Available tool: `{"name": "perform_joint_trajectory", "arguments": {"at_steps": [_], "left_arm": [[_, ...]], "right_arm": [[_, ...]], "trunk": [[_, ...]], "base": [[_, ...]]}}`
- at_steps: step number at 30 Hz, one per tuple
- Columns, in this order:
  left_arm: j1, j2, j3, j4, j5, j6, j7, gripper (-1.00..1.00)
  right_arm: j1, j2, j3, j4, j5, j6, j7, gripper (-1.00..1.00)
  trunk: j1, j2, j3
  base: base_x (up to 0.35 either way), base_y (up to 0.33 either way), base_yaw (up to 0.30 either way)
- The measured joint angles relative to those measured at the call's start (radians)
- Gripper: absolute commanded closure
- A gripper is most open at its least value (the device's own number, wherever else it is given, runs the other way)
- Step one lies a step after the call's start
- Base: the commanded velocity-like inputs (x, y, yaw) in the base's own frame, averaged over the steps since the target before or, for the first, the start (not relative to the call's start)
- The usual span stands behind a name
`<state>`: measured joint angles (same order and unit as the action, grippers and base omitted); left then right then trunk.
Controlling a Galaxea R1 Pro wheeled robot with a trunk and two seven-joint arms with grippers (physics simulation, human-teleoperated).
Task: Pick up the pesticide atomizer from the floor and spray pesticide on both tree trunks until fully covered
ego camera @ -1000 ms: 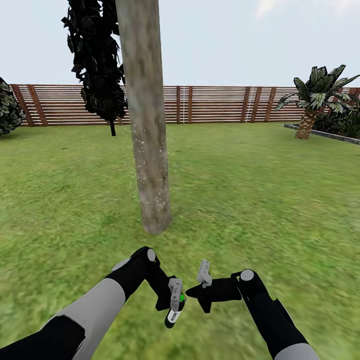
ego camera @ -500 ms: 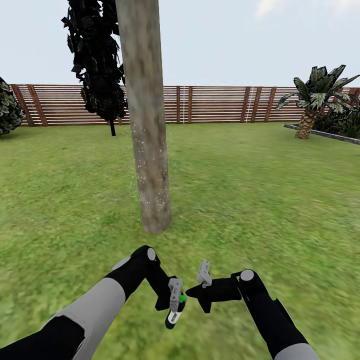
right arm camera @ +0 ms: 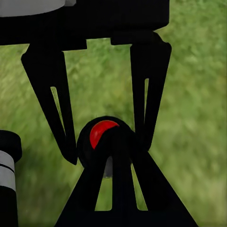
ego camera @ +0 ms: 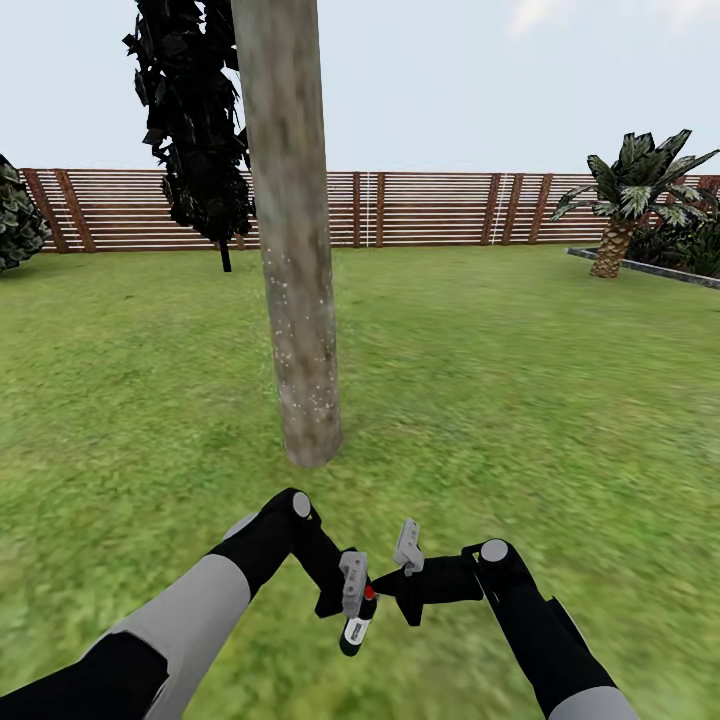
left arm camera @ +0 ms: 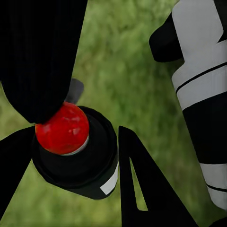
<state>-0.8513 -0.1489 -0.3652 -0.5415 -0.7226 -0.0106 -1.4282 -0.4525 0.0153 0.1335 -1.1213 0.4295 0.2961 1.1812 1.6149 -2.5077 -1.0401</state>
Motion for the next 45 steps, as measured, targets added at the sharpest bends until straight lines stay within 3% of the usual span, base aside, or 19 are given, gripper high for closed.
{"name": "perform_joint_trajectory", "arguments": {"at_steps": [3, 8, 12, 15, 17, 18, 19, 21, 22, 23, 24, 27, 28, 30, 32, 33, 37, 38, 45], "left_arm": [[0.000, 0.005, 0.000, 0.001, -0.004, 0.001, 0.000, 1.00], [0.000, 0.104, 0.000, 0.006, -0.011, 0.008, 0.002, 1.00], [0.000, 0.151, 0.002, 0.009, -0.011, 0.009, 0.023, 1.00], [0.002, 0.170, 0.026, 0.025, -0.004, 0.010, 0.201, 1.00], [0.008, 0.180, 0.106, 0.107, 0.000, 0.009, 0.393, 1.00], [0.014, 0.182, 0.172, 0.177, 0.015, 0.006, 0.538, 1.00], [0.019, 0.182, 0.232, 0.257, 0.044, 0.002, 0.688, 1.00], [0.024, 0.183, 0.298, 0.378, 0.138, -0.034, 0.903, 1.00], [0.028, 0.185, 0.311, 0.414, 0.189, -0.063, 0.950, 1.00], [0.036, 0.187, 0.317, 0.435, 0.233, -0.088, 0.968, 1.00], [0.055, 0.195, 0.319, 0.460, 0.308, -0.130, 0.983, 1.00], [0.131, 0.203, 0.322, 0.490, 0.478, -0.252, 0.999, 1.00], [0.153, 0.205, 0.324, 0.493, 0.523, -0.275, 1.001, 1.00], [0.187, 0.208, 0.324, 0.495, 0.613, -0.292, 1.004, 1.00], [0.237, 0.209, 0.328, 0.495, 0.716, -0.337, 1.039, 1.00], [0.256, 0.209, 0.335, 0.495, 0.778, -0.380, 1.105, 1.00], [0.340, 0.209, 0.338, 0.521, 0.897, -0.525, 1.385, 1.00], [0.363, 0.209, 0.347, 0.523, 0.951, -0.572, 1.472, 1.00], [0.373, 0.207, 0.330, 0.522, 1.018, -0.584, 1.521, 1.00]], "right_arm": [[0.000, 0.000, 0.000, 0.000, 0.000, 0.000, 0.000, 1.00], [0.000, -0.001, 0.001, 0.000, 0.000, 0.000, 0.000, 1.00], [0.000, -0.001, 0.001, 0.001, 0.000, 0.000, 0.000, 1.00], [0.000, -0.007, -0.004, 0.005, -0.001, -0.006, -0.002, 1.00], [0.001, -0.012, -0.009, 0.040, -0.003, -0.014, -0.010, 1.00], [0.002, -0.025, -0.012, 0.108, -0.003, -0.016, -0.015, 1.00], [0.002, -0.044, -0.020, 0.195, -0.004, -0.017, -0.026, -1.00], [0.003, -0.120, -0.132, 0.339, -0.007, -0.021, -0.072, -1.00], [0.005, -0.165, -0.219, 0.385, -0.008, -0.031, -0.084, -1.00], [0.006, -0.183, -0.295, 0.413, -0.009, -0.048, -0.089, -1.00], [0.009, -0.201, -0.428, 0.451, -0.009, -0.088, -0.094, -1.00], [0.011, -0.222, -0.769, 0.506, -0.008, -0.229, -0.144, -1.00], [0.011, -0.224, -0.874, 0.511, -0.008, -0.290, -0.233, -1.00], [0.011, -0.223, -1.006, 0.520, -0.008, -0.419, -0.427, -1.00], [0.011, -0.218, -1.082, 0.558, -0.009, -0.577, -0.565, -1.00], [0.011, -0.217, -1.111, 0.597, -0.009, -0.632, -0.607, -1.00], [0.011, -0.220, -1.153, 0.694, -0.011, -0.694, -0.683, -1.00], [0.011, -0.222, -1.156, 0.702, -0.011, -0.698, -0.691, -1.00], [0.011, -0.217, -1.157, 0.704, -0.012, -0.699, -0.692, -1.00]], "trunk": [[0.000, 0.000, 0.000], [0.000, 0.000, 0.000], [0.000, 0.000, 0.000], [0.000, 0.000, 0.000], [0.000, 0.000, 0.000], [0.000, 0.000, 0.000], [0.000, 0.000, 0.000], [0.000, 0.000, 0.000], [0.000, 0.000, 0.000], [0.000, 0.000, 0.000], [0.000, 0.000, 0.000], [0.000, 0.000, 0.000], [0.000, 0.000, 0.000], [0.000, 0.000, 0.000], [0.000, 0.000, 0.000], [0.000, 0.000, 0.000], [0.000, 0.000, 0.000], [0.000, 0.000, 0.000], [0.000, 0.000, 0.000]], "base": [[0.000, 0.000, 0.000], [0.000, 0.000, 0.000], [0.000, 0.000, 0.000], [0.000, 0.000, 0.000], [0.000, 0.000, 0.000], [0.000, 0.000, 0.000], [0.000, 0.000, 0.000], [0.000, 0.000, 0.000], [0.000, 0.000, 0.000], [0.000, 0.000, 0.000], [0.000, 0.000, 0.000], [0.000, 0.000, 0.000], [0.000, 0.000, 0.000], [0.000, 0.000, 0.000], [0.000, 0.000, 0.000], [0.000, 0.000, 0.000], [0.000, 0.000, 0.000], [0.000, 0.000, 0.000], [0.000, 0.000, 0.046]]}}
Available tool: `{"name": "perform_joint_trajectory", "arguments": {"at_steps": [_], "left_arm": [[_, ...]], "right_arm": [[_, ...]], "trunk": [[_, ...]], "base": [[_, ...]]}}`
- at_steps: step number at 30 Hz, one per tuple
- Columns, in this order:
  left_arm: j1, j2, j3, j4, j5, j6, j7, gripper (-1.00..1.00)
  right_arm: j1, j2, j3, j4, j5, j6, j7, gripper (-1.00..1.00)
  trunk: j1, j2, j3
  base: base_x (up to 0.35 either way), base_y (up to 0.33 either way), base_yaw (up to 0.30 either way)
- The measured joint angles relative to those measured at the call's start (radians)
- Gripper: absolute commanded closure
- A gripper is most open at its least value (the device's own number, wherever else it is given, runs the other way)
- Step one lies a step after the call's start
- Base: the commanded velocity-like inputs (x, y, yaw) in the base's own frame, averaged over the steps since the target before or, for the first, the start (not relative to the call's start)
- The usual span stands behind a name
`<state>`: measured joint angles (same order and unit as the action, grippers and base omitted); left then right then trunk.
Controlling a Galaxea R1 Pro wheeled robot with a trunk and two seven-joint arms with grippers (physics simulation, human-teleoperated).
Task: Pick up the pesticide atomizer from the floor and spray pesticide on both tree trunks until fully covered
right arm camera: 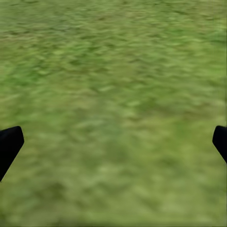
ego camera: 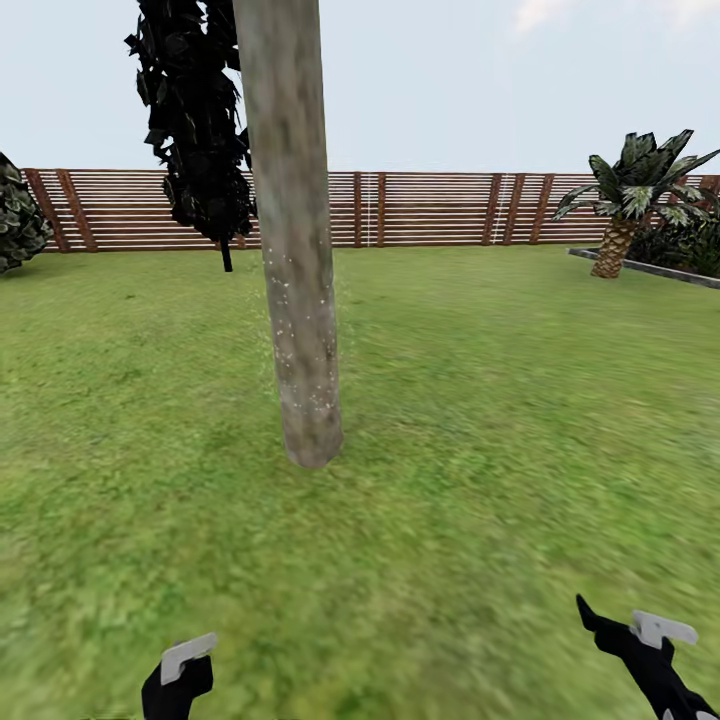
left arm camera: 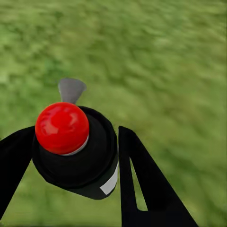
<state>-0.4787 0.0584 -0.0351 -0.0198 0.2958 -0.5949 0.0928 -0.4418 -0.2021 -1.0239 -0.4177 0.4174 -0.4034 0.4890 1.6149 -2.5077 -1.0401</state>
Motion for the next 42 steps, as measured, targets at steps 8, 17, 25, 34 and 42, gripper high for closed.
{"name": "perform_joint_trajectory", "arguments": {"at_steps": [8, 17, 25, 34, 42], "left_arm": [[0.000, 0.000, 0.000, 0.000, 0.005, -0.002, 0.002, 1.00], [0.000, 0.001, 0.003, 0.000, 0.100, -0.002, 0.002, 1.00], [0.000, 0.003, 0.003, 0.001, 0.106, -0.002, 0.002, 1.00], [0.000, 0.003, 0.003, 0.002, 0.106, -0.002, 0.002, 1.00], [0.000, 0.004, 0.003, 0.001, 0.106, -0.002, 0.002, 1.00]], "right_arm": [[0.000, 0.004, -0.001, 0.000, -0.002, 0.000, -0.001, -1.00], [0.000, 0.004, 0.000, 0.000, 0.000, 0.000, 0.000, -1.00], [0.000, 0.003, -0.001, 0.000, -0.001, 0.000, -0.001, -1.00], [0.000, 0.004, -0.001, 0.000, 0.000, 0.000, -0.001, -1.00], [0.000, 0.004, -0.001, 0.002, 0.000, -0.002, -0.001, -1.00]], "trunk": [[0.000, 0.000, 0.000], [0.000, 0.000, 0.000], [0.000, 0.000, 0.000], [0.000, 0.000, 0.000], [0.000, 0.000, 0.006]], "base": [[-0.112, 0.000, 0.274], [-0.304, 0.000, 0.194], [-0.081, 0.000, 0.182], [-0.001, 0.000, 0.285], [0.000, 0.000, 0.232]]}}
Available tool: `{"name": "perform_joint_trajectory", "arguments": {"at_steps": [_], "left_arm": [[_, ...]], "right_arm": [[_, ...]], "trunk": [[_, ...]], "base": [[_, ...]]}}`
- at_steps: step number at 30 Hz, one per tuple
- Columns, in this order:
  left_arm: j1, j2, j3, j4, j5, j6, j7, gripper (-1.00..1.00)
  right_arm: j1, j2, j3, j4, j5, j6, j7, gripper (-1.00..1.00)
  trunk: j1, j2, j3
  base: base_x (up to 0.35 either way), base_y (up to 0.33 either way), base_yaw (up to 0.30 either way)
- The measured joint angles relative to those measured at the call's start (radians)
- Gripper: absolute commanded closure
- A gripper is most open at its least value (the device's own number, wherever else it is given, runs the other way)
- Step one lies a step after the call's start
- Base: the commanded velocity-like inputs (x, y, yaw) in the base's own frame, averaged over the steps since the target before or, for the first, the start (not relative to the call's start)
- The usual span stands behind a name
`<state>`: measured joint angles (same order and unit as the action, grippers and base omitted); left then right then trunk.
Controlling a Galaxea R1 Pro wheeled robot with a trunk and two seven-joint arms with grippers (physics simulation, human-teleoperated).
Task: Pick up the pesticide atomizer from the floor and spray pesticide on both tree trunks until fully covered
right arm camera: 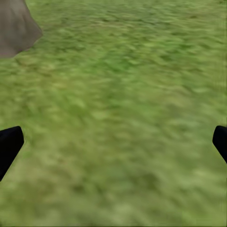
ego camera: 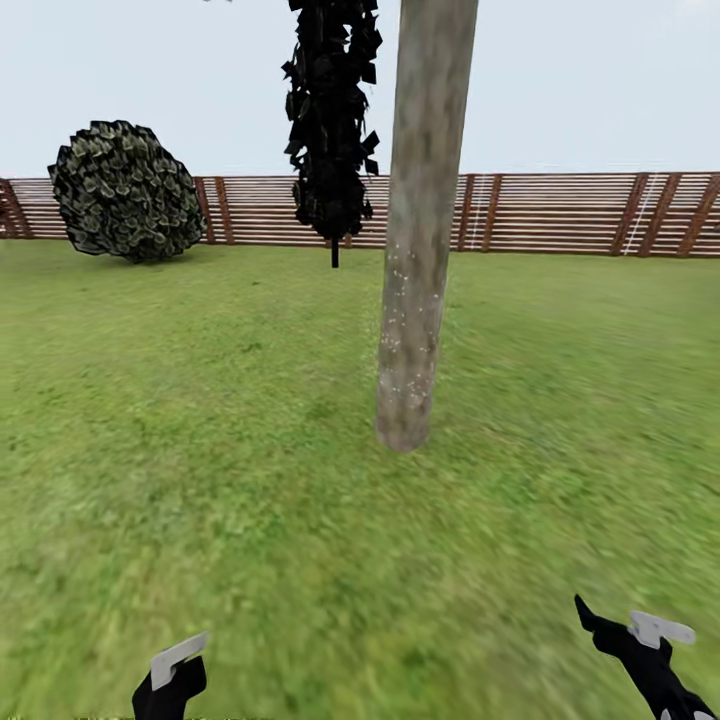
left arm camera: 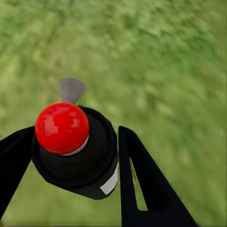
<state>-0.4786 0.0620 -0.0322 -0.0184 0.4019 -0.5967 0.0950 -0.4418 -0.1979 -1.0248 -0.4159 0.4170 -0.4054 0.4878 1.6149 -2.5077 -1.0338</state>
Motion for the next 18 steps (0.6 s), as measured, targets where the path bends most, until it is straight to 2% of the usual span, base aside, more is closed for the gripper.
{"name": "perform_joint_trajectory", "arguments": {"at_steps": [18], "left_arm": [[0.000, -0.001, 0.000, 0.000, 0.000, 0.000, 0.000, 1.00]], "right_arm": [[0.000, 0.000, 0.000, 0.000, 0.000, -0.001, 0.000, -1.00]], "trunk": [[0.000, 0.000, 0.017]], "base": [[0.000, 0.000, 0.235]]}}
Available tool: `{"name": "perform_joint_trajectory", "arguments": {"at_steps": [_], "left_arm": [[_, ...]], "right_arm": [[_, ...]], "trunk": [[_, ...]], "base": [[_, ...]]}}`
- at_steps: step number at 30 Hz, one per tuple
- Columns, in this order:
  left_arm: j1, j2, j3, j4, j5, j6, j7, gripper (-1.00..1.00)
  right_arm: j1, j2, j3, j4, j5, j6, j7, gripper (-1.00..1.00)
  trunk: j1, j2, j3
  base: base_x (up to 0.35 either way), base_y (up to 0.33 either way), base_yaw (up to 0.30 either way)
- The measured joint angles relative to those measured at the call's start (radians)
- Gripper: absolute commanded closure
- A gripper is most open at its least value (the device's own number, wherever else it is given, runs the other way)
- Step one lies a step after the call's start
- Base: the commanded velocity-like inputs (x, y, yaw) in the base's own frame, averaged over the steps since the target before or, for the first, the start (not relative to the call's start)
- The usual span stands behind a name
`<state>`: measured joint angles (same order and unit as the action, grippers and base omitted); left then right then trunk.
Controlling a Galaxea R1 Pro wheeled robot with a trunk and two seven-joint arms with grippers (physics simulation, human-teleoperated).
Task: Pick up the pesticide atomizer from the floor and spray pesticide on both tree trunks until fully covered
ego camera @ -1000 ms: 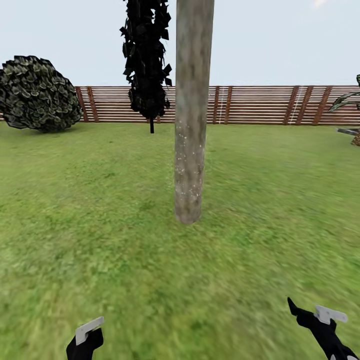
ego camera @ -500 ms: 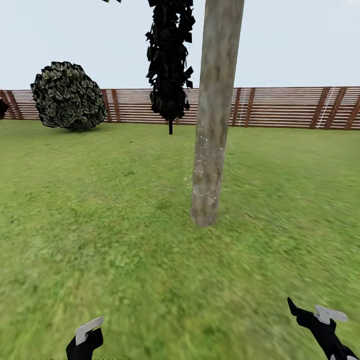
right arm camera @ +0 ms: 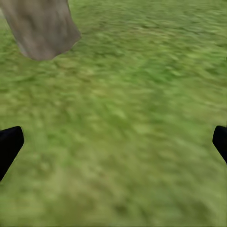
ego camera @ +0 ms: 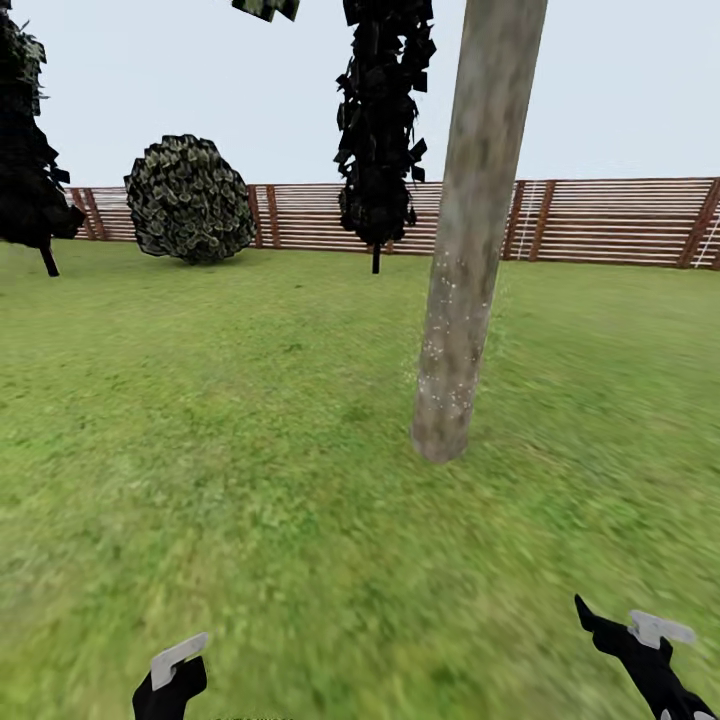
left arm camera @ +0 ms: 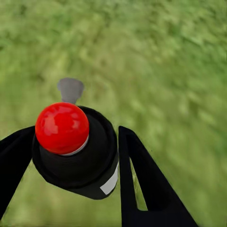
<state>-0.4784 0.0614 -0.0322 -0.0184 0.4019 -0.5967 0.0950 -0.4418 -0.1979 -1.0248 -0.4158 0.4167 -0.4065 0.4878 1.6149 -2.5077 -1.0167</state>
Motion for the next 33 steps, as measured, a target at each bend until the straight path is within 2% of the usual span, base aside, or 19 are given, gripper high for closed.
{"name": "perform_joint_trajectory", "arguments": {"at_steps": [26, 30, 33], "left_arm": [[0.001, 0.000, -0.001, 0.000, 0.001, 0.001, 0.000, 1.00], [0.001, 0.000, -0.001, 0.000, 0.001, 0.001, 0.000, 1.00], [0.001, 0.000, -0.001, 0.000, 0.001, 0.001, 0.000, 1.00]], "right_arm": [[0.000, 0.001, 0.000, -0.001, 0.000, -0.007, -0.001, -1.00], [0.000, 0.002, 0.000, 0.000, 0.000, -0.100, -0.002, -1.00], [0.000, 0.002, 0.000, 0.001, 0.000, -0.124, -0.002, -1.00]], "trunk": [[0.000, 0.000, 0.004], [0.000, 0.000, 0.004], [0.000, 0.000, 0.004]], "base": [[0.000, 0.000, 0.284], [0.000, 0.000, 0.289], [0.000, 0.000, 0.289]]}}
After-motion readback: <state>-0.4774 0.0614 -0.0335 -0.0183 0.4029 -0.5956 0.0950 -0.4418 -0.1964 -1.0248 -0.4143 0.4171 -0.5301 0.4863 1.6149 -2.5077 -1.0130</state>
